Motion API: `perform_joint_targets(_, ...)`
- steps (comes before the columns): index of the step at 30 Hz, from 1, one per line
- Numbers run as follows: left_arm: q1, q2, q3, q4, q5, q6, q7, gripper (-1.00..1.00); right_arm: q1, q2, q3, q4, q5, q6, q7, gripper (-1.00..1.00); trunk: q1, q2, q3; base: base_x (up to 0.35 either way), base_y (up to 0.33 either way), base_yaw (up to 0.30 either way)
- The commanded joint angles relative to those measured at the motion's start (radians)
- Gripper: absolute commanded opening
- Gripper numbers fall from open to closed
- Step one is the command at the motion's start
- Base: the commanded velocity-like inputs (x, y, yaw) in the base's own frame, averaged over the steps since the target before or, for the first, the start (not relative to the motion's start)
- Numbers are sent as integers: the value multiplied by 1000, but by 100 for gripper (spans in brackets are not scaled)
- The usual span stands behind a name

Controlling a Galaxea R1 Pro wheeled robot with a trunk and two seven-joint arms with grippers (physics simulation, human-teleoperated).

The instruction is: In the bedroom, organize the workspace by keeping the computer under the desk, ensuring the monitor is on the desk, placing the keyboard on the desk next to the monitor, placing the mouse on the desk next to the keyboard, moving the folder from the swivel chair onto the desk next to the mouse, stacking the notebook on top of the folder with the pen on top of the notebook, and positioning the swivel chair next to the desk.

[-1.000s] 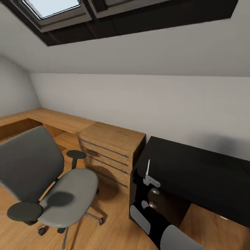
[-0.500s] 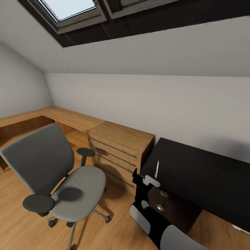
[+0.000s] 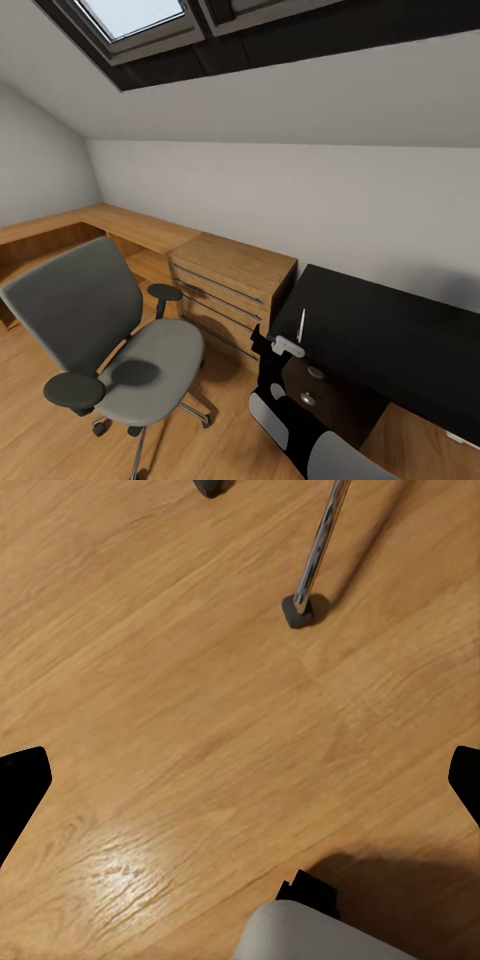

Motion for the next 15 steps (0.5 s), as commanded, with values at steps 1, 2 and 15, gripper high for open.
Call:
perform_joint_targets(1, 1, 0, -2, -2, 9, -4, 2, 100, -2, 0, 5, 1, -4, -2, -5, 100, 0, -1, -1, 0, 0, 0)
perform_joint_targets(2, 1, 0, -1, -2, 9, -4, 2, 100, -2, 0, 5, 1, -4, 1, -4, 100, 0, -1, -1, 0, 0, 0)
perform_joint_targets(15, 1, 3, 0, -3, 8, -3, 2, 100, -303, 0, -6, 64, 101, 520, -9, 100, 0, -1, -1, 0, 0, 0)
